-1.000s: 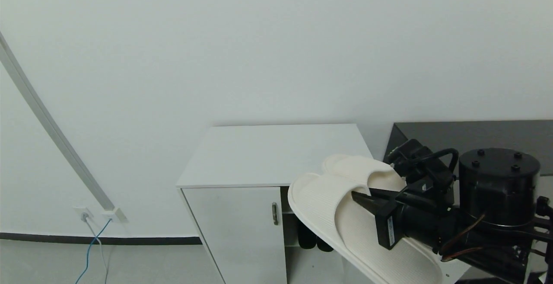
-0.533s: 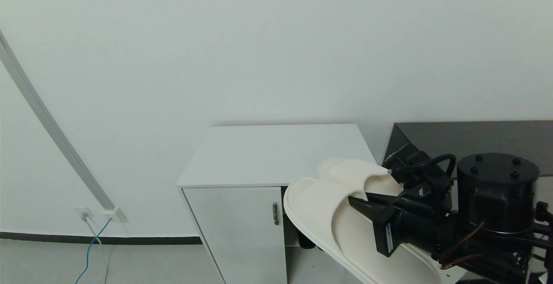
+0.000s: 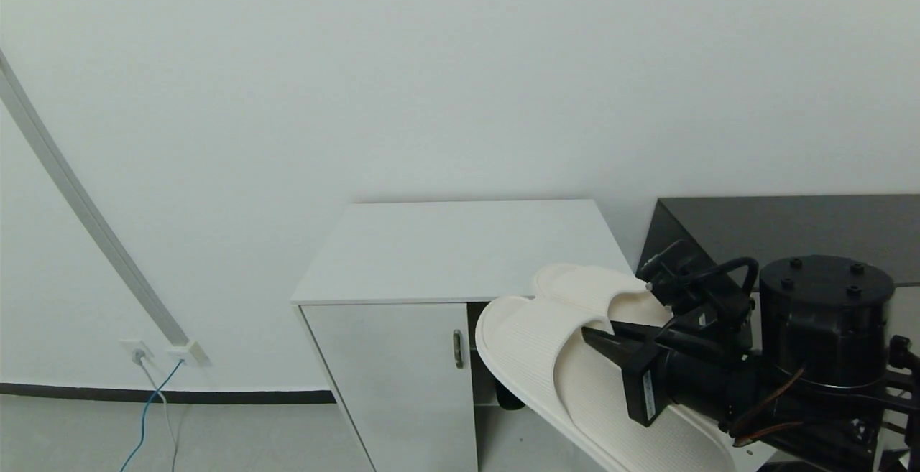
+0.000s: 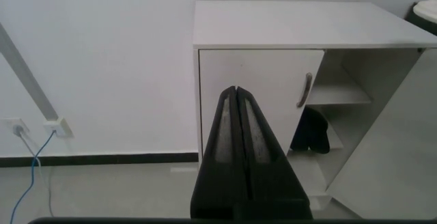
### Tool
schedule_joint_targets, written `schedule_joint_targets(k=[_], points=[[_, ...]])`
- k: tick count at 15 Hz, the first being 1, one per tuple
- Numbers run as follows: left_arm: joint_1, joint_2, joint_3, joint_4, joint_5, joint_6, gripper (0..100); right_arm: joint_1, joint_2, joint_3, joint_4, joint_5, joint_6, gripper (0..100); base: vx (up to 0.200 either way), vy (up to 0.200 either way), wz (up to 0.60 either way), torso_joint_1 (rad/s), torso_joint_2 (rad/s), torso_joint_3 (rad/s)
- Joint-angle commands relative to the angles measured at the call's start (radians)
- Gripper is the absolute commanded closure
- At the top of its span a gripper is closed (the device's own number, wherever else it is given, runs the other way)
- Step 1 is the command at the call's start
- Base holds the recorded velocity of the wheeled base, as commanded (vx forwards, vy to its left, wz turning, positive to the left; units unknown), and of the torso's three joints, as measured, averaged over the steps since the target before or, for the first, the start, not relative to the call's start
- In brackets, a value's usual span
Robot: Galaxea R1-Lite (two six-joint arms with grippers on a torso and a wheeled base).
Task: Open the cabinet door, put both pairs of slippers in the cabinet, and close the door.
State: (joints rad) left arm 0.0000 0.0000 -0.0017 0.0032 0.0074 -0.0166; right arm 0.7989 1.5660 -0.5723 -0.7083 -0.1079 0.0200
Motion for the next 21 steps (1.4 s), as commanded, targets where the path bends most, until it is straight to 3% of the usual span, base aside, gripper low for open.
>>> schedule_joint_targets(k=[1,12,21], points=[[0.000,0.002,0.000,0.000,0.000,0.000,100,0.000,0.003,0.000,0.000,0.000,0.000,100,0.000,0.000,0.00,-0.149,0.33,0.188],[0.000,0.002,0.000,0.000,0.000,-0.003,100,0.002,0.014,0.009,-0.002,0.000,-0.014,100,0.000,0.000,0.00,-0.155,0.37,0.204],[0.000,0.002,0.000,0.000,0.000,-0.003,100,0.002,0.014,0.011,-0.002,-0.001,-0.014,100,0.000,0.000,0.00,-0.218,0.54,0.309]])
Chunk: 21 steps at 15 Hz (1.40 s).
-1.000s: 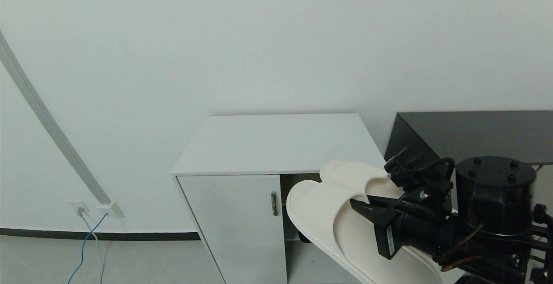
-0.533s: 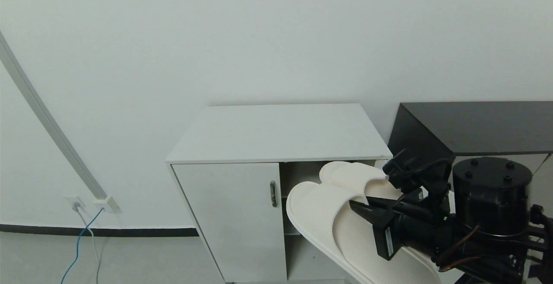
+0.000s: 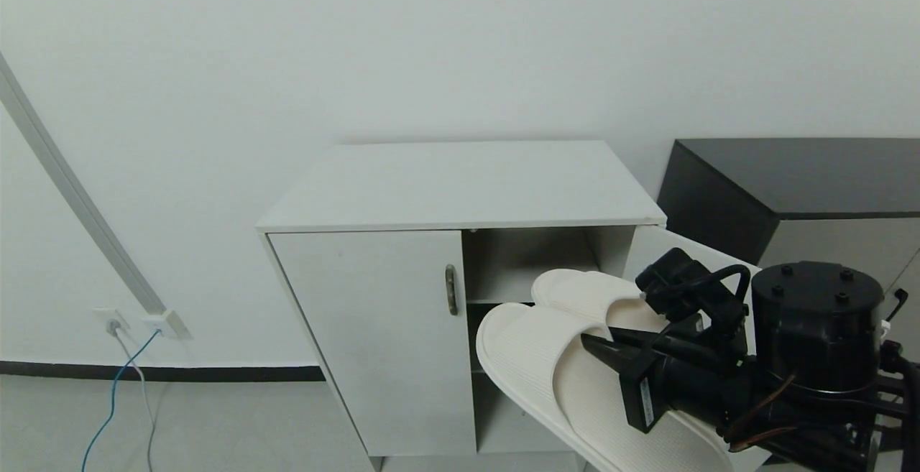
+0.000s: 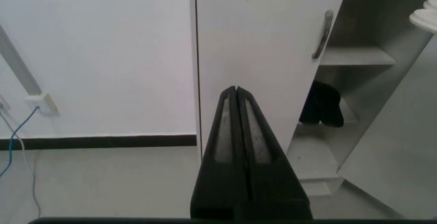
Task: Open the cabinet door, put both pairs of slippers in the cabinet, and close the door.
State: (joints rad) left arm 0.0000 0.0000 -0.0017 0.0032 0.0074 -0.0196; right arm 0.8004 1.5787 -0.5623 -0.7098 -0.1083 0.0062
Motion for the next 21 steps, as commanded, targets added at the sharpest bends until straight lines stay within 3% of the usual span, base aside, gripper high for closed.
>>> schedule_joint_targets(k=[1,13,21], points=[[0.000,0.000,0.000,0.000,0.000,0.000,100,0.000,0.000,0.006,0.000,-0.001,0.000,100,0.000,0.000,0.00,-0.212,0.54,0.330],[0.000,0.002,0.000,0.000,0.000,0.000,100,0.000,0.000,0.010,0.000,0.001,0.000,100,0.000,0.000,0.00,-0.160,0.49,0.329],[0.000,0.002,0.000,0.000,0.000,-0.002,100,0.000,-0.002,0.015,0.000,0.001,0.000,100,0.000,0.000,0.00,-0.057,0.44,0.384]])
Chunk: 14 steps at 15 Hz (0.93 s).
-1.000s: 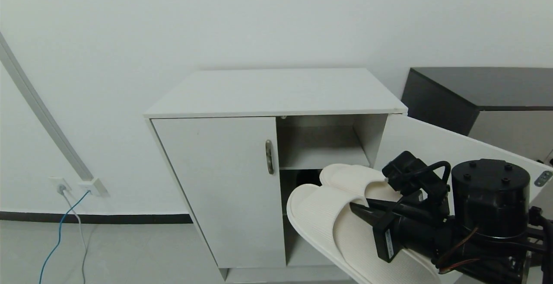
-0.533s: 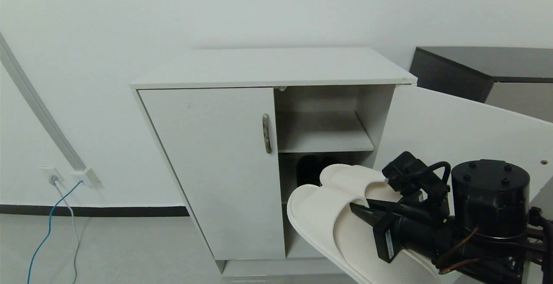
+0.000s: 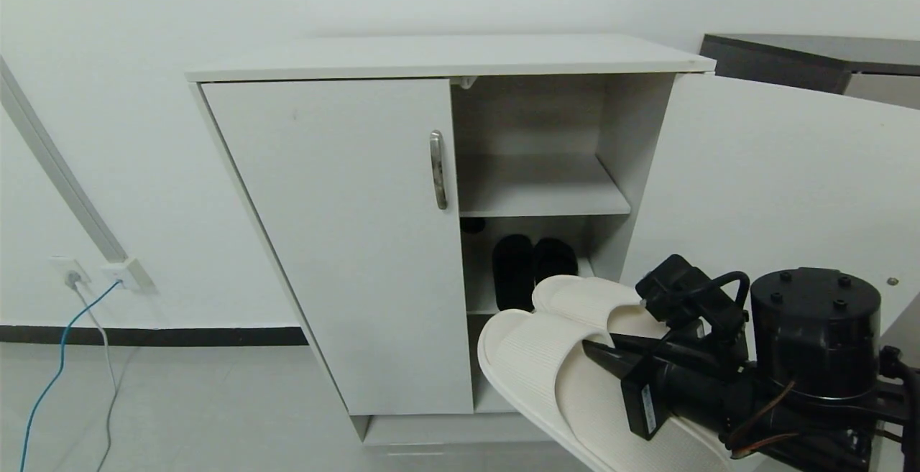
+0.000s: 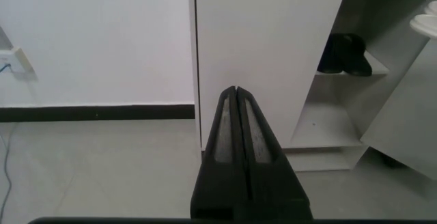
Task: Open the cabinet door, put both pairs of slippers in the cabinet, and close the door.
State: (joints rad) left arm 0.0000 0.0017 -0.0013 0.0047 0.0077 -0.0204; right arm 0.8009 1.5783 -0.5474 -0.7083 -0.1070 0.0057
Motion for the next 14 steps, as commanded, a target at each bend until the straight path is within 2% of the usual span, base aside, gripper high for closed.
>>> schedule_joint_targets(k=[1,10,12,14], points=[[0.000,-0.002,0.000,-0.002,0.000,-0.001,100,0.000,-0.001,0.000,-0.002,0.000,0.000,100,0.000,0.000,0.00,0.002,0.22,0.212],[0.000,-0.002,0.000,-0.002,0.002,-0.001,100,0.004,0.002,0.011,-0.002,0.000,-0.020,100,0.000,0.000,0.00,0.000,0.00,0.000],[0.000,0.000,0.000,-0.002,0.000,0.000,100,0.004,0.003,0.012,-0.002,0.000,-0.020,100,0.000,0.000,-0.60,0.010,-0.03,0.002],[0.000,0.000,0.000,-0.002,0.002,-0.001,100,0.006,0.003,0.012,-0.002,0.001,-0.020,100,0.000,0.000,0.00,0.000,0.00,0.000]])
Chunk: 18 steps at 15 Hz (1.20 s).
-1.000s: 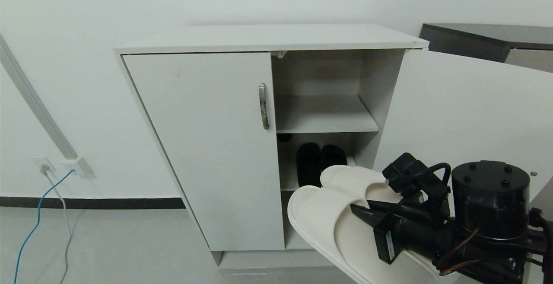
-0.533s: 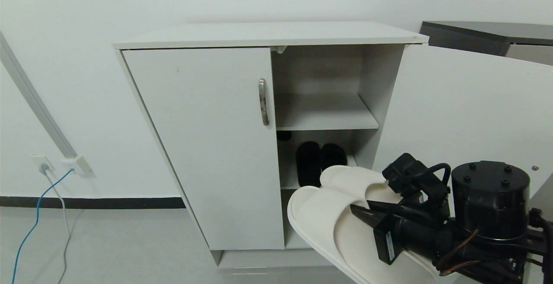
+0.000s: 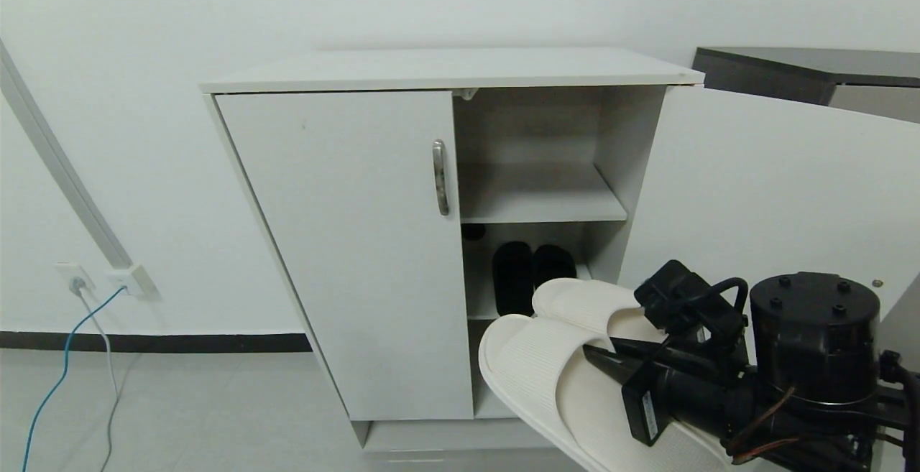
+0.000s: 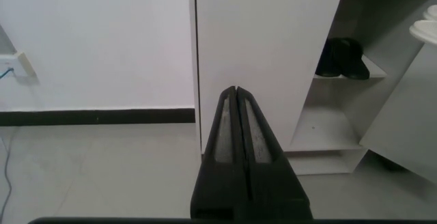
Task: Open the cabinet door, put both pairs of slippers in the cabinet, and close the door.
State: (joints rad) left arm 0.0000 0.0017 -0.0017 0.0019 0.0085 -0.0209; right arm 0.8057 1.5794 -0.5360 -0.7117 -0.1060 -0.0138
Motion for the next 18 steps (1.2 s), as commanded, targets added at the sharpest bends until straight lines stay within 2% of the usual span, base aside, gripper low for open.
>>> schedule_joint_targets(k=[1,5,8,11,13,14,16,18], points=[[0.000,0.000,0.000,0.001,0.001,-0.001,100,0.003,0.004,0.001,0.001,0.000,0.000,100,0.000,0.000,0.00,-0.012,0.22,0.149],[0.000,0.000,0.000,0.001,0.001,-0.001,100,0.029,0.014,0.004,-0.012,-0.001,-0.002,100,0.000,0.000,0.00,0.004,0.11,0.042],[0.000,0.000,0.000,0.001,-0.001,0.001,100,0.053,0.090,-0.030,-0.124,-0.035,0.012,100,0.000,0.000,0.00,0.001,0.02,0.007],[0.000,0.000,0.000,0.001,-0.001,0.001,100,0.132,0.223,-0.194,-0.137,-0.288,0.133,100,0.000,0.000,0.00,0.000,0.00,0.000],[0.000,-0.002,0.000,0.001,-0.001,0.001,100,0.153,0.301,-0.352,-0.051,-0.521,0.156,100,0.000,0.000,0.00,0.000,0.00,0.000],[0.000,0.000,0.000,0.001,-0.001,0.001,100,0.153,0.306,-0.389,-0.015,-0.571,0.158,100,0.000,0.000,0.00,0.000,0.00,0.000],[0.000,0.000,0.000,0.001,-0.001,0.002,100,0.150,0.309,-0.559,0.153,-0.699,0.167,100,0.000,0.000,0.00,0.000,0.00,0.000],[0.000,0.000,0.000,0.001,0.002,0.001,100,0.132,0.335,-0.662,0.218,-0.713,0.167,100,0.000,0.000,0.00,0.000,0.00,0.000]])
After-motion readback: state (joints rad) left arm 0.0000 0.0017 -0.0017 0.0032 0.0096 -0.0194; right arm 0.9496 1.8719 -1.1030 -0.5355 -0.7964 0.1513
